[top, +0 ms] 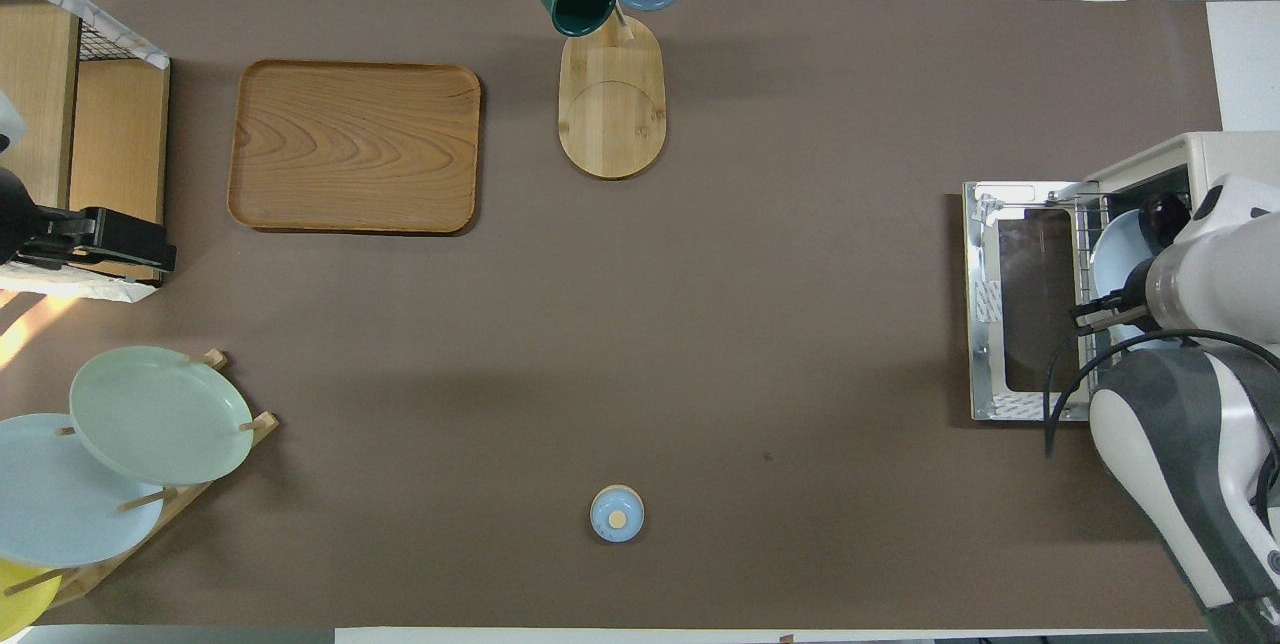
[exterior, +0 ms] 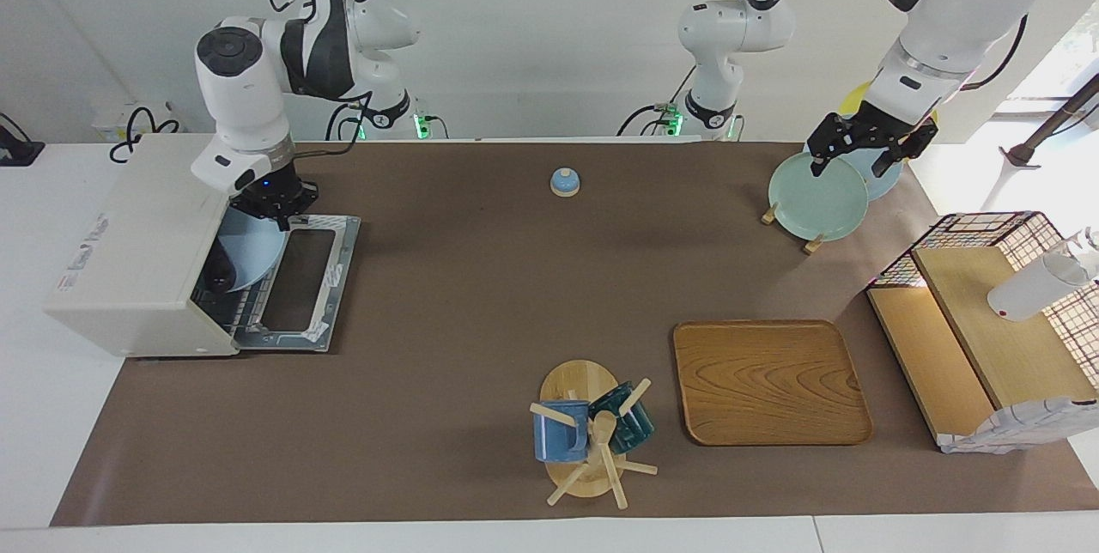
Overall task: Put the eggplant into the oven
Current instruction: 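Push the oven door shut with the right gripper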
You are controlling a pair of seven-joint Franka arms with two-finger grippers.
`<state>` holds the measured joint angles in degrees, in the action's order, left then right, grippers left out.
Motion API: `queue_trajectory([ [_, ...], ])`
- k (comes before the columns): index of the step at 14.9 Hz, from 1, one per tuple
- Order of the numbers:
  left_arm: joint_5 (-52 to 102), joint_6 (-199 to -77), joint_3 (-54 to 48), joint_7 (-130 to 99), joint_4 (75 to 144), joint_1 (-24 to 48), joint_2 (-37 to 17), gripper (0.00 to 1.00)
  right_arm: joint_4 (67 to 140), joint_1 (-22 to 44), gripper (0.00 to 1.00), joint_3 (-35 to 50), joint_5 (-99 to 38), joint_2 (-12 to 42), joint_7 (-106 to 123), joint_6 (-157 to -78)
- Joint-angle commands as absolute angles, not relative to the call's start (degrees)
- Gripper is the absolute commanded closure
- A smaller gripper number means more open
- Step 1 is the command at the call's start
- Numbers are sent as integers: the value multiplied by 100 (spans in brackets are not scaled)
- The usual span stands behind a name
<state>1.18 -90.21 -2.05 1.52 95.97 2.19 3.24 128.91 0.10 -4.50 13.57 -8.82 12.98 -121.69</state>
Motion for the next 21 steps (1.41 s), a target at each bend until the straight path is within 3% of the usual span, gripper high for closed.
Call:
queue_trajectory([
  [1, 53, -8824, -308, 9, 9527, 114, 352, 0, 13613, -114, 100, -360, 1415, -1204, 1336, -12795],
  [7, 149, -8842, -308, -114, 9527, 105, 360, 0, 13614, -184, 100, -360, 1371, -941, 1310, -13060],
  [8, 149, -8842, -299, -114, 9527, 97, 352, 0, 13623, -202, 93, -360, 1371, -932, 1310, -13087],
  [9, 149, -8850, -299, -114, 9536, 97, 352, 0, 13623, -202, 76, -360, 1371, -932, 1310, -13087],
  [10, 149, -8851, -299, -114, 9536, 114, 352, 0, 13580, -193, 65, -352, 1371, -914, 1327, -13078],
  [12, 149, -8851, -290, -123, 9536, 132, 334, 0, 13195, -141, 52, -343, 1240, -791, 1380, -12825],
  [14, 141, -8877, -290, -97, 9536, 132, 334, 0, 12510, 95, 52, -308, 749, -599, 1336, -12018],
  [15, 141, -8886, -290, -88, 9536, 123, 334, 0, 12368, 314, 54, -308, 573, -528, 1292, -11919],
  [19, 141, -8904, -290, -79, 9536, 123, 325, 0, 12471, 878, 100, -308, 554, -108, 432, -12531],
  [21, 141, -8868, -290, -88, 9536, 123, 334, 0, 12594, 905, 100, -308, 554, 236, 308, -13032],
])
